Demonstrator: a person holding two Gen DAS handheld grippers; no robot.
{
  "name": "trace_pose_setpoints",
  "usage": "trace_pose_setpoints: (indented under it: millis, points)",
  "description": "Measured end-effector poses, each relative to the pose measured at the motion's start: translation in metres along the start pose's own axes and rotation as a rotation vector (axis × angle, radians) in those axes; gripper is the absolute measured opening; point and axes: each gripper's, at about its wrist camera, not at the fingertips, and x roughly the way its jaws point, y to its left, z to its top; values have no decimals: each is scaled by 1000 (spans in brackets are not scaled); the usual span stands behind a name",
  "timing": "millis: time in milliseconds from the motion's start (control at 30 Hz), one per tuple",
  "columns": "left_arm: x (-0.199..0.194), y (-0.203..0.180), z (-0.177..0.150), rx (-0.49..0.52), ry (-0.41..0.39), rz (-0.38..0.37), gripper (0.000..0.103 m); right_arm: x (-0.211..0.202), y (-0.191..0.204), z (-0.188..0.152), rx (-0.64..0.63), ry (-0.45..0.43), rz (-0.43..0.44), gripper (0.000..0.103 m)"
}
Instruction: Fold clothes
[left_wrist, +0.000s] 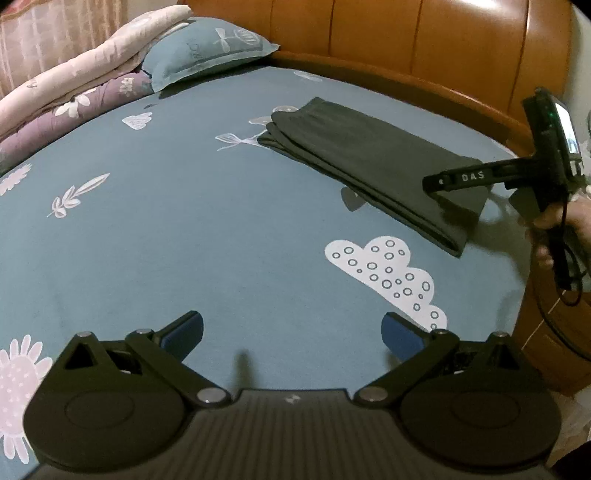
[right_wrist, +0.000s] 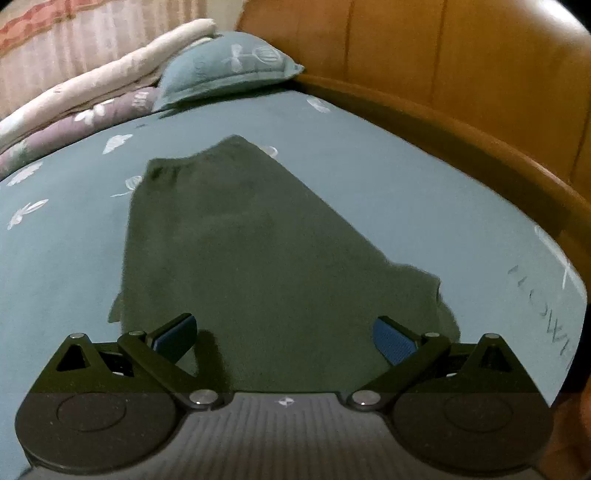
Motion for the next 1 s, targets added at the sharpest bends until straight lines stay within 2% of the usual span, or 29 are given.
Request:
trace_pose_setpoints:
  millis: [133,367,500,567,800,1000]
  points:
    - [6,-1,0,-12,32,-24,102,9,2,-4,-2,18,-25,103]
    - [8,3,3,-54,27,-91,102,13,8,-5,8,23,-50,103]
    - [-5,8,6,-63,-37,-103,102,13,12,-6,4,17,-59,103]
    - [-14,10,9,-59,-79,-109,102,8,12,0,18,52,-37,103]
    - [-30,27,10,-61,-131,-129,102,-45,29,3,141,63,4,103]
    - [-41,30,13,-51,-165,-175,102,-104,68,-8,114,37,-13,103]
